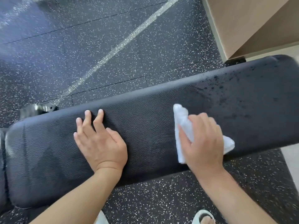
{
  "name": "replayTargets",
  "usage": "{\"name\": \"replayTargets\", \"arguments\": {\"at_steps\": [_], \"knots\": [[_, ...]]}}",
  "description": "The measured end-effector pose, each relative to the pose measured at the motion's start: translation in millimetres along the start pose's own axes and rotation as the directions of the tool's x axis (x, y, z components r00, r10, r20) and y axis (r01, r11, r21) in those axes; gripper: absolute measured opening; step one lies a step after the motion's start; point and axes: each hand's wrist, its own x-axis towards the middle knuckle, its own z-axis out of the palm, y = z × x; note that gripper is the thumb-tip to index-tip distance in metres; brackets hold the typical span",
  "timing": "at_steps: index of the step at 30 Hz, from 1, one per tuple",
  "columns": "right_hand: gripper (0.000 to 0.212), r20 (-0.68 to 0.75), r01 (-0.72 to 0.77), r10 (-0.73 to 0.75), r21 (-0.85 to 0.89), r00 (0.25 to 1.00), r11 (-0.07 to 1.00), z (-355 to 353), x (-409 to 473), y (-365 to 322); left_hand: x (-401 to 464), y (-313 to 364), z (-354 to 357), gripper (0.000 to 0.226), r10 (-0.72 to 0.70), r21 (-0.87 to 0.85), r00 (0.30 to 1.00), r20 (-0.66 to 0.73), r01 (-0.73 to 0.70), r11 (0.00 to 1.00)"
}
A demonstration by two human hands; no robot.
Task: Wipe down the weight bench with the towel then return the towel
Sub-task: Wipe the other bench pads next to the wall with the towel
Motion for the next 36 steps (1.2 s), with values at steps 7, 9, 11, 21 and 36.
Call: {"name": "replayTargets", "arguments": {"at_steps": [7, 9, 11, 21, 36], "knots": [[0.018, 0.067, 0.238, -0.244, 0.086, 0.968, 0.967, 50, 2, -99, 1, 0, 2, 0.060, -0.001, -0.011, 1.000, -0.030, 0.001, 1.000], [0.018, 0.017, 0.210, -0.212, 0.075, 0.977, 0.975, 64, 45, -102, 1, 0, 3, 0.060, 0.009, -0.001, 0.999, -0.041, -0.010, 1.000], [0.017, -0.036, 0.200, -0.198, 0.059, 0.979, 0.978, 73, 88, -94, 1, -1, 3, 0.059, 0.012, 0.006, 0.999, -0.044, -0.012, 1.000], [0.020, -0.015, 0.161, -0.161, 0.028, 0.987, 0.986, 23, 96, 6, 0, 0, 0, 0.060, 0.004, 0.001, 1.000, -0.024, -0.004, 1.000], [0.020, 0.067, 0.545, -0.559, 0.158, 0.826, 0.824, 57, 106, -50, 1, -2, 1, 0.056, -0.001, 0.014, 1.000, -0.013, 0.001, 1.000]]}}
